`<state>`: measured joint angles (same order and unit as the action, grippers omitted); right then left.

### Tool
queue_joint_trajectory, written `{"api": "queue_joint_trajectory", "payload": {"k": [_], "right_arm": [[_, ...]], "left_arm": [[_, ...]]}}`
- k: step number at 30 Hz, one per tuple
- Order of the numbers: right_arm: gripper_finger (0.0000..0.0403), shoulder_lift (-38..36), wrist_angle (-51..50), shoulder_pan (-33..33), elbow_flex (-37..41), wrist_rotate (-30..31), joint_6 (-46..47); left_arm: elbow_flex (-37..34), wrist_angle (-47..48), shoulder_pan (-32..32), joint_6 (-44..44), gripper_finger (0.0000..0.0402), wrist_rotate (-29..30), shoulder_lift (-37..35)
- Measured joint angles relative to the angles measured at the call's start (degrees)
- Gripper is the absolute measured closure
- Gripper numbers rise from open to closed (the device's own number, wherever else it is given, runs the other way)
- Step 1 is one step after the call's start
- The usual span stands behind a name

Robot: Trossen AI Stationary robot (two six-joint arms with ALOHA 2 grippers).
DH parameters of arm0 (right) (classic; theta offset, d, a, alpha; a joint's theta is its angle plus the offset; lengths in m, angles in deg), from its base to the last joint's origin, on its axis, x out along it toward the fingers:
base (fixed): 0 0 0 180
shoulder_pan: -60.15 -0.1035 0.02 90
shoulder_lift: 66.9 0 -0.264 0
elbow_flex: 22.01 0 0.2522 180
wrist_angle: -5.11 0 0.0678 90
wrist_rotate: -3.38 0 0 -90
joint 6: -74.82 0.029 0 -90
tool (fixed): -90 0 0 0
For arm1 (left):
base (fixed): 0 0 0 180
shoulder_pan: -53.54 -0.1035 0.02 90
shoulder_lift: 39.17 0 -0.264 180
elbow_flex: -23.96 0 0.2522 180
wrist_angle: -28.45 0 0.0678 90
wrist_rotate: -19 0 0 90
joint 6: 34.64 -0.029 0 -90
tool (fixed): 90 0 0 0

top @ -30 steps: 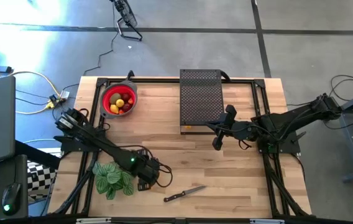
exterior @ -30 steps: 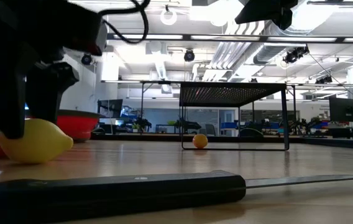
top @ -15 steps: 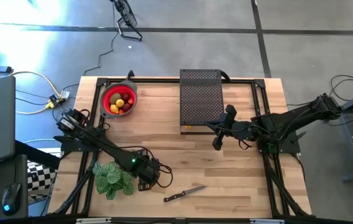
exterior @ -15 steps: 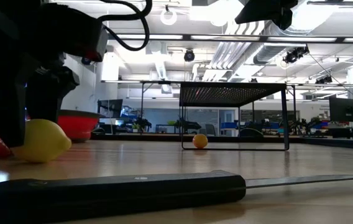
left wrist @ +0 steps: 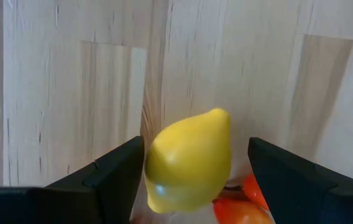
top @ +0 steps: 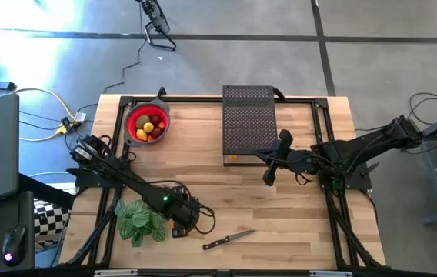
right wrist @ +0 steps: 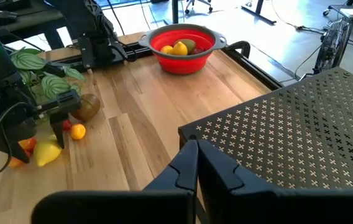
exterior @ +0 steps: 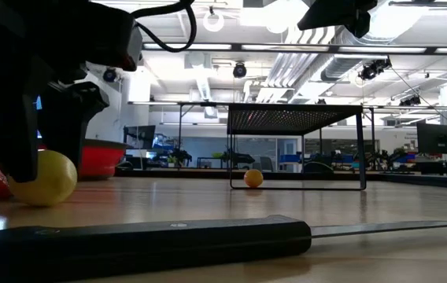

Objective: Pick & Place Fruit
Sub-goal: Put the yellow lemon into the strainer bowl

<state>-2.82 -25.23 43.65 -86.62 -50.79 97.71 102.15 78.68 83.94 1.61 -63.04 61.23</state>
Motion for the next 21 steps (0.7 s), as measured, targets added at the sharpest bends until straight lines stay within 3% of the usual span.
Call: {"api": "queue_joint_trajectory", "payload": {"k": [12,21], "right_arm": [[0.0400,0.0,0.0,0.0,0.0,0.0,0.0],[0.0400,0.0,0.0,0.0,0.0,0.0,0.0]], "left_arm": [[0.0,0.1,0.0,-1.1,0.0119,0.0,0.0],[0.0,3.6,0.0,-6.9,0.0119,-0.1,0.0]]}}
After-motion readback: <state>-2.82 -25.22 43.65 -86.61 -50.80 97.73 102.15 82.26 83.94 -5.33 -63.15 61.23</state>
